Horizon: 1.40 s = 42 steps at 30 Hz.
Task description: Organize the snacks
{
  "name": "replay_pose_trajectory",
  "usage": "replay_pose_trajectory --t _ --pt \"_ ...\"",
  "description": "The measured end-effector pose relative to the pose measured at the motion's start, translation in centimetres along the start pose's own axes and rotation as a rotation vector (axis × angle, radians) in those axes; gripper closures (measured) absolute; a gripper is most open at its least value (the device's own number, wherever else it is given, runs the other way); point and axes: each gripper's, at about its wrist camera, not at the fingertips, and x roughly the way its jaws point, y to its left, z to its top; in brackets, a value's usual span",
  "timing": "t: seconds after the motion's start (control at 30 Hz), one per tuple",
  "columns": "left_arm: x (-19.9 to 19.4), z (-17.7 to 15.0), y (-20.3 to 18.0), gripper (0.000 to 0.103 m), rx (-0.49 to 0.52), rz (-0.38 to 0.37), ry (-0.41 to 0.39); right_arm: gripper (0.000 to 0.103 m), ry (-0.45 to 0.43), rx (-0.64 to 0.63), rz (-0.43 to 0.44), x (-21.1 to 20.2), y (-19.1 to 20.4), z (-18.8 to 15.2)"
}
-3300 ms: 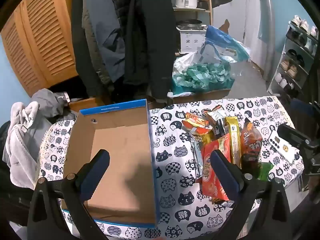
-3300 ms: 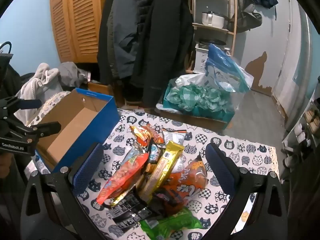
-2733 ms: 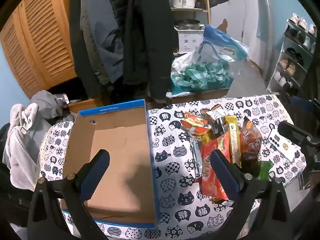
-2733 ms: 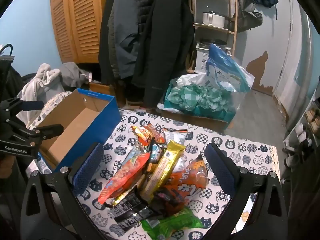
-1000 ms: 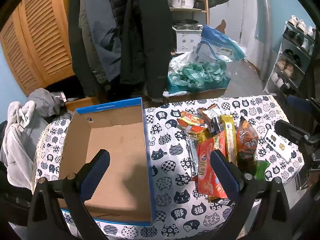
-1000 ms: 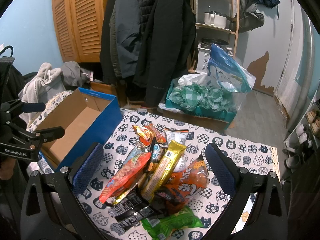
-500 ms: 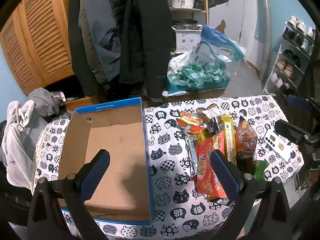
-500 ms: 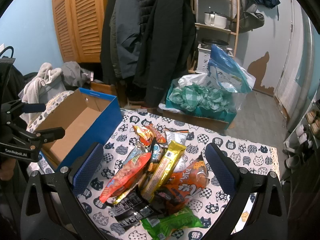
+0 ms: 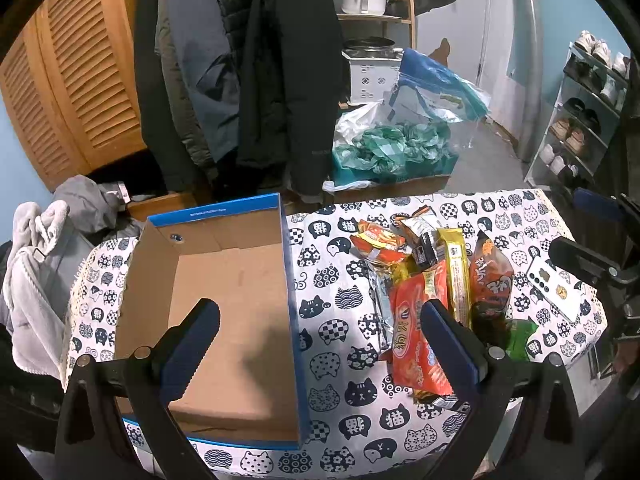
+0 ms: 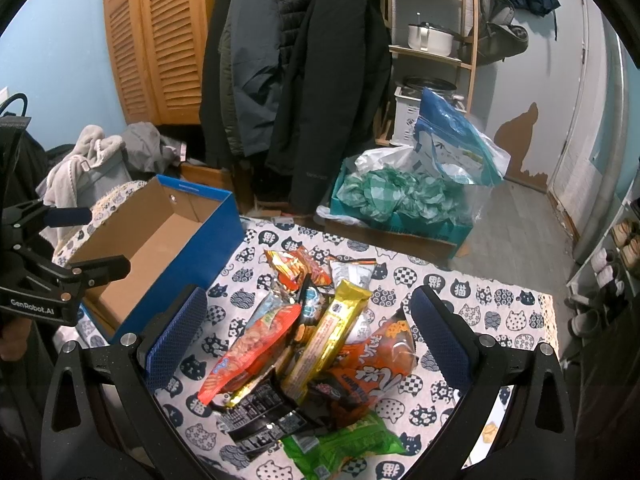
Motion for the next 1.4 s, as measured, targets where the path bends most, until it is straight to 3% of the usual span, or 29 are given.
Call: replay_pose_trajectory --t 0.4,0.9,1.17,1.4 --pt "-0.2 -0.8 -1.6 0.001 0.01 -0.002 -0.001 0.003 0.003 0.001 -0.001 0.0 -0.1 0.0" --pt "1.5 0.5 -3.8 0.001 0.052 -0.043 0.045 0.003 0.022 0.038 -0.048 -0.5 -2.8 -0.8" --pt "4.3 0.0 -6.8 0.001 0.087 -0.112 0.139 0.003 0.066 0.085 -0.1 -0.2 -5.4 -2.1" --pt "9.5 -1.7 -9.1 0.001 0.102 -0.15 0.291 0.003 0.136 0.118 -0.119 1.1 -7.1 -4.1"
